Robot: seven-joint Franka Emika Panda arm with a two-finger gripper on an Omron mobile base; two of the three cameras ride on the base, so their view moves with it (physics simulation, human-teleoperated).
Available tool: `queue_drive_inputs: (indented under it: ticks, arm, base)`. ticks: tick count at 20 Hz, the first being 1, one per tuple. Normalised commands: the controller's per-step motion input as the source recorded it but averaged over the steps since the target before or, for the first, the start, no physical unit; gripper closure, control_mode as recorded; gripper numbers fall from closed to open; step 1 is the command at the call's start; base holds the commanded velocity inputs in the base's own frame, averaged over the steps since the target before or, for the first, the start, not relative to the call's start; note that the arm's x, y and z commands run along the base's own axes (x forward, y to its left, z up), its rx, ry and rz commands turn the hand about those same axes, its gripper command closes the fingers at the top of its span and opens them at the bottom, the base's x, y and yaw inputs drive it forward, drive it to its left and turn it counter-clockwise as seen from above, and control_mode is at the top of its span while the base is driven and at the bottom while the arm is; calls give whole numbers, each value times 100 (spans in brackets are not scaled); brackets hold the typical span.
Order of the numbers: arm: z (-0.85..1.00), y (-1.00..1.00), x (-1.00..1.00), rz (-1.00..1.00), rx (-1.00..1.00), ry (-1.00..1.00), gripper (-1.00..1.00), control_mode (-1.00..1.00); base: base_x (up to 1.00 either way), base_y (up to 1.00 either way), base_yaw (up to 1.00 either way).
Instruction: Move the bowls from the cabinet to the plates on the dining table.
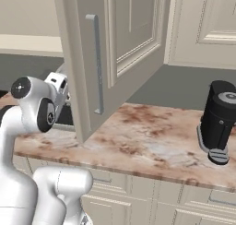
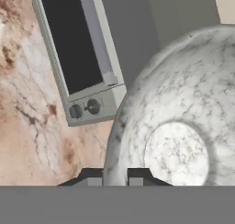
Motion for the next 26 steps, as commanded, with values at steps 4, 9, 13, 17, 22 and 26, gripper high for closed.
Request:
queue_drive_inputs:
  ticks: [4, 9, 13, 17, 22, 26]
  arm:
    - [-73, 0, -4, 3, 16, 0, 100, -100]
    - [-54, 0, 0, 0, 10, 0, 100, -100]
    - [-38, 3, 2, 0, 5, 0, 100, -100]
    - [-38, 11, 9, 0, 2, 2, 100, -100]
    - [-42, 18, 0, 0, 0, 1, 100, -100]
    - [-11, 5, 0, 0, 0, 0, 100, 100]
  base:
    - [0, 0, 0]
    - [0, 0, 0]
    - [0, 0, 0]
    - [0, 0, 0]
    - [0, 0, 0]
    - [-3, 11, 0]
